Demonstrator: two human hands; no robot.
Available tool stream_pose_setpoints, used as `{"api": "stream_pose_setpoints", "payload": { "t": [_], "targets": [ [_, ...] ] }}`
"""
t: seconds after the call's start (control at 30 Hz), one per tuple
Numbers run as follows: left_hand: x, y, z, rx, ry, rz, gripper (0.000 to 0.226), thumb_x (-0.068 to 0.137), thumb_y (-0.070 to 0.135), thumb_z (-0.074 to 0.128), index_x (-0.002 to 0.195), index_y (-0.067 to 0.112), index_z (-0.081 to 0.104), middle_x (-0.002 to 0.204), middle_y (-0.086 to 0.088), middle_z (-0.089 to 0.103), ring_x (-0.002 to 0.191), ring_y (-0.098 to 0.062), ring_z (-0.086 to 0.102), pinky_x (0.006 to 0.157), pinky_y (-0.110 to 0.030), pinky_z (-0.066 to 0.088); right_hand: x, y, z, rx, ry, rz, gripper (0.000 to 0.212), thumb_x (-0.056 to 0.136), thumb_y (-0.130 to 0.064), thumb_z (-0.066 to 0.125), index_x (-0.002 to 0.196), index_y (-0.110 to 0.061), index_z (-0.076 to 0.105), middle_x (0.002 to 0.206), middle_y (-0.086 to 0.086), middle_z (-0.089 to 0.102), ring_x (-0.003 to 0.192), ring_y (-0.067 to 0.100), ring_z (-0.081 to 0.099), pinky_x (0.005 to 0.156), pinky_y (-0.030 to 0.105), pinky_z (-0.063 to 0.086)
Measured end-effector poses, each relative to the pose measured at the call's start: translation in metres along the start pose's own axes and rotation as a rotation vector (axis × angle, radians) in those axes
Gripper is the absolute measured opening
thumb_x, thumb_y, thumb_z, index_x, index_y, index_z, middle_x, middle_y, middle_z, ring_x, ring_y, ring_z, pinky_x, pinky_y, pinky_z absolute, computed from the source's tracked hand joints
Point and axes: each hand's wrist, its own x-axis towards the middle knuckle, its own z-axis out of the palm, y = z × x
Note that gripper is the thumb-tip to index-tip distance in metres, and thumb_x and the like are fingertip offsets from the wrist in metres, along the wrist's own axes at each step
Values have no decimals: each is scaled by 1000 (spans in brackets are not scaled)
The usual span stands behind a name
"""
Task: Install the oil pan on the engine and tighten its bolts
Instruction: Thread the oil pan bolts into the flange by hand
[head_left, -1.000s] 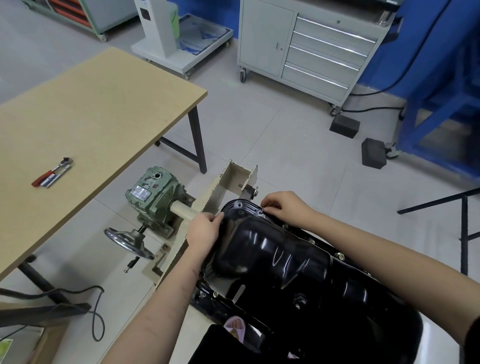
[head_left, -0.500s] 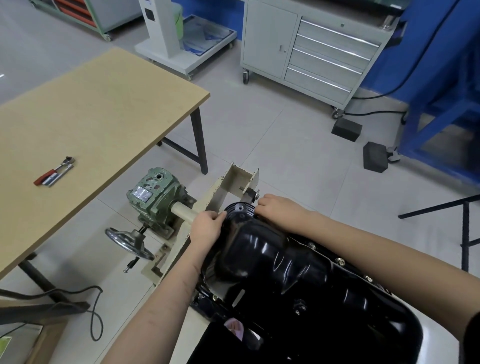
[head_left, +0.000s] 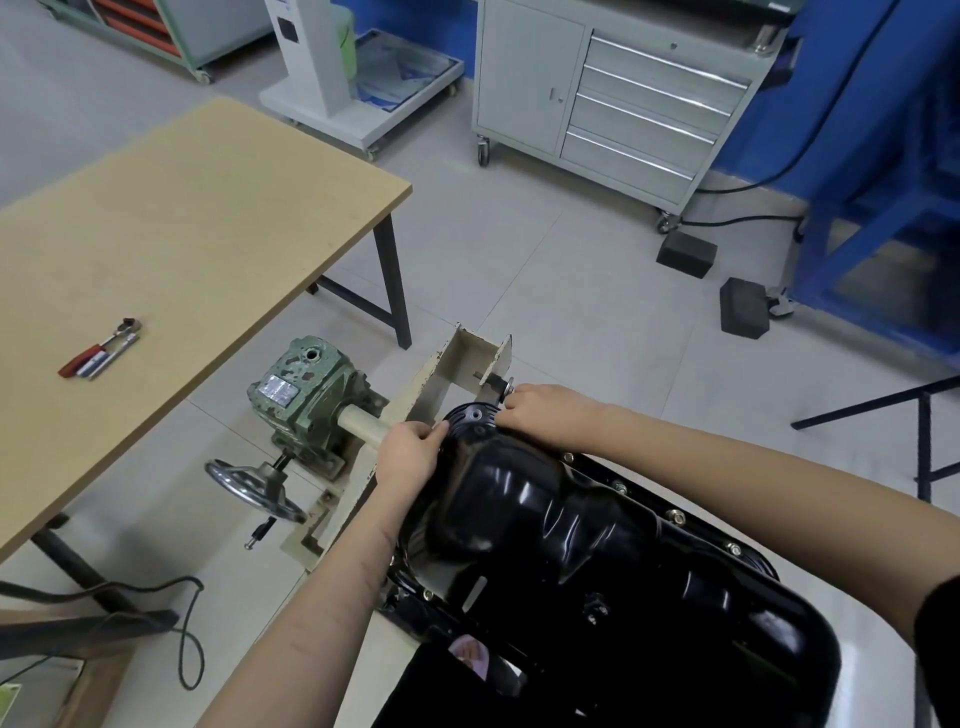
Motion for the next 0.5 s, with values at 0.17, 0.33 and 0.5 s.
{"api": "stream_pose_setpoints", "payload": {
  "t": [0.17, 0.33, 0.5],
  "targets": [
    [1, -1, 0, 10, -1, 5, 40, 93, 35, 50, 65, 7, 51, 51, -4, 40, 52, -18, 40, 48, -26, 25, -2, 0, -3, -48, -30, -34, 25, 93, -5, 37, 112, -4, 54, 114, 13, 54, 112, 26, 45, 86, 36, 42],
    [1, -2, 0, 16, -6, 1, 43, 92, 35, 50, 58, 10, 46, 51, -4, 40, 52, -18, 40, 46, -25, 24, -1, -3, 3, -123, 19, -4, 27, 96, -5, 31, 116, -3, 50, 120, 12, 54, 116, 26, 45, 89, 35, 41],
    [1, -1, 0, 26, -8, 12, 40, 93, 35, 49, 65, 7, 50, 52, -4, 39, 58, -24, 42, 48, -26, 25, 0, -1, 2, -90, 10, -21, 28, 97, -8, 31, 120, -6, 47, 121, 11, 51, 116, 25, 43, 92, 34, 40]
  ]
}}
